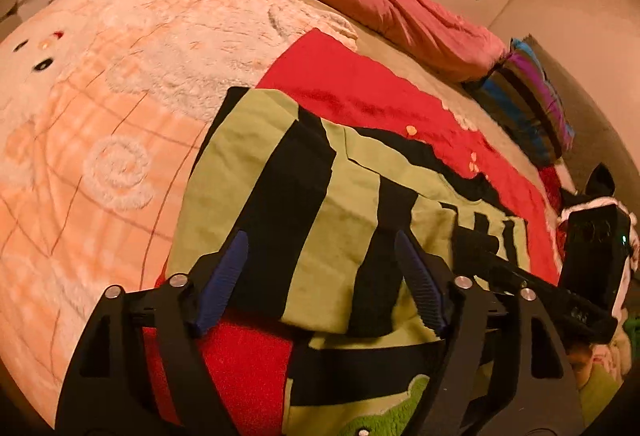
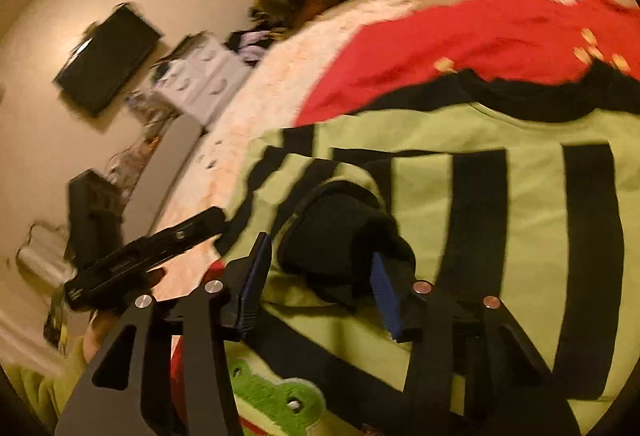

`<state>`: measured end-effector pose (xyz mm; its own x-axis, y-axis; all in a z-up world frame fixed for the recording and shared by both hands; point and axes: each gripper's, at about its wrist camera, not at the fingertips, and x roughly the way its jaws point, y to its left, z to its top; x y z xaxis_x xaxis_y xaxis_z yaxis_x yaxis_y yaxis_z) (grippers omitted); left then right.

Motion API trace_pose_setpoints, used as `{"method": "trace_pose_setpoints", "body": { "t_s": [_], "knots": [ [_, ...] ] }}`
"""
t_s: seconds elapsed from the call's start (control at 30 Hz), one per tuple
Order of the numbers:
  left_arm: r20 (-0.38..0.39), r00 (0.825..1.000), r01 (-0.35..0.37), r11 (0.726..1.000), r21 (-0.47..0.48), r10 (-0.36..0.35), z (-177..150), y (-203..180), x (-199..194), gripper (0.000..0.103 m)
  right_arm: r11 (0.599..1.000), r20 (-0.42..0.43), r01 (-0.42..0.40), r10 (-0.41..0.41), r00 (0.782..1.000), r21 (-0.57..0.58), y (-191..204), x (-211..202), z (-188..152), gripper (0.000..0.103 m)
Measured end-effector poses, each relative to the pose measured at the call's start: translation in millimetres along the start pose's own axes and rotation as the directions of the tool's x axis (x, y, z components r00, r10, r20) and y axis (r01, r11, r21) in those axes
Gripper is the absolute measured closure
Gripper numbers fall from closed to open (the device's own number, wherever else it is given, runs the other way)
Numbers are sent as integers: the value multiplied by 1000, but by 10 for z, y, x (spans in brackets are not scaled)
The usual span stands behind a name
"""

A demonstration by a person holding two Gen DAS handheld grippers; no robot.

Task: Fold small clothes

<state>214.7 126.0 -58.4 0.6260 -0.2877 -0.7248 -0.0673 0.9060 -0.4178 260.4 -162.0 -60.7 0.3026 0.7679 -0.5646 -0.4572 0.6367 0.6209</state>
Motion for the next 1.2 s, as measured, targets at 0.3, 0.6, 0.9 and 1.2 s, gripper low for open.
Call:
{"method": "trace_pose_setpoints", "body": {
  "t_s": [0.3, 0.6, 0.9, 1.2],
  "knots": [
    [-6, 1000, -5, 1000, -22, 5, -38, 56, 66, 32, 986, -105, 90, -105, 989, -140, 10, 177, -84, 79],
    [6, 1000, -1, 998, -63, 1, -37, 126, -113, 27, 999, 12, -27, 28, 1000, -44, -45, -564, -74, 98],
    [-17, 1000, 13, 999, -33, -14, -105, -33, -116, 26, 942, 51, 294, -289, 956, -161, -330, -1139, 44, 98],
    [-79, 997, 24, 1000, 15, -23, -251, -203, 20, 25, 942, 6, 328, -329, 944, 74, -930, -981, -358, 76]
  ]
}}
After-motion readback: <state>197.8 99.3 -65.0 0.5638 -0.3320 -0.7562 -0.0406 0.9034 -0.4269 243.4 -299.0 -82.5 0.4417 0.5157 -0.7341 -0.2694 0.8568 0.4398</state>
